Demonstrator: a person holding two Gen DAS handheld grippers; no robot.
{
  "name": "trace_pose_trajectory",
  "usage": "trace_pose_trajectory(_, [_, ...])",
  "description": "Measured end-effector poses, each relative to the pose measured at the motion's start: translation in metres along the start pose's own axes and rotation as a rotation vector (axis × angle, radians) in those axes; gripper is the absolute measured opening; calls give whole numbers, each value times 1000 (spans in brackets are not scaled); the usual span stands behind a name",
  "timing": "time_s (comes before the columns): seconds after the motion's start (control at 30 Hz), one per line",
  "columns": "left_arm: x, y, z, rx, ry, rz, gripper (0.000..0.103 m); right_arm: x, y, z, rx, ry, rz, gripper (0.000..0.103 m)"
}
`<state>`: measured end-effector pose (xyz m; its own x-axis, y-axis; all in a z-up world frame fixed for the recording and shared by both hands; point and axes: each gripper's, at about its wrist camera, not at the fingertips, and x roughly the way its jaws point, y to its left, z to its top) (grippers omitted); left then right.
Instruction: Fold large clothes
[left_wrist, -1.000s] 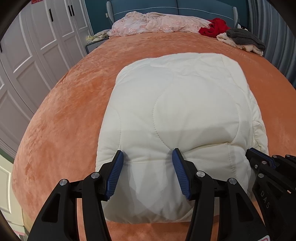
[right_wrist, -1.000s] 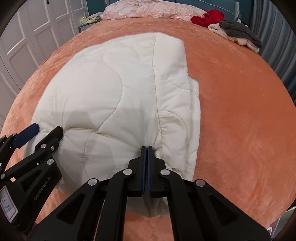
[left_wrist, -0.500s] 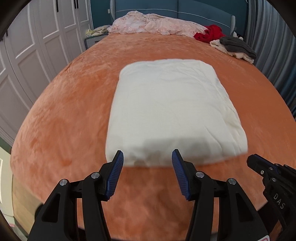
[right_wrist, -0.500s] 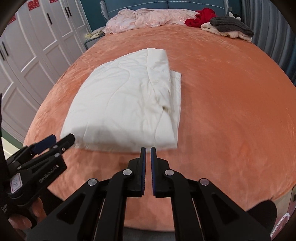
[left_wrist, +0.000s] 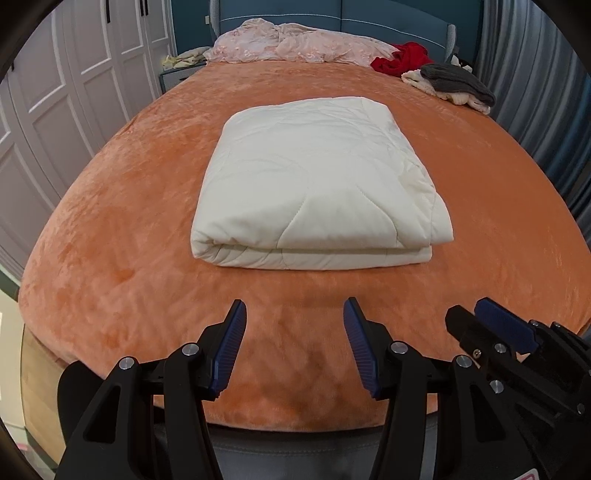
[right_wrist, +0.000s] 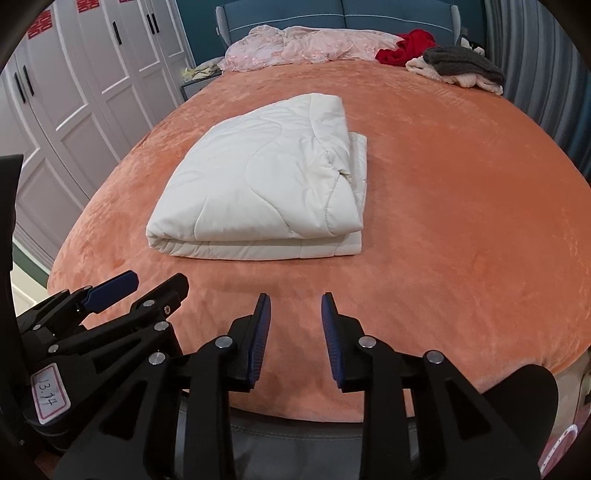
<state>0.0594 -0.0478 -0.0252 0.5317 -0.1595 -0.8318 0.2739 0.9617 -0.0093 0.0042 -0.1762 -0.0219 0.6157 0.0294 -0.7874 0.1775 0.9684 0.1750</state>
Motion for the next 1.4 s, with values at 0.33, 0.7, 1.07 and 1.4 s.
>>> trace_pose_trajectory(0.33, [-12,11,-18,-57,-13,37,66,-19,-5,-15,8,-66,-74,64])
trace_pose_trajectory(0.7, [-27,10,-35,-35,-62,95,72,-37,-6,-28,-13,-124,-111,78])
trace_pose_trajectory(1.07, [-43,8,-42,-30,-113,124,73,-51,-5,-39,-14,-163,-121,79])
trace_pose_trajectory(1.4, [-47,7,-47,-16,-129,145,73,-56,-3,-47,-5,-176,-133,79])
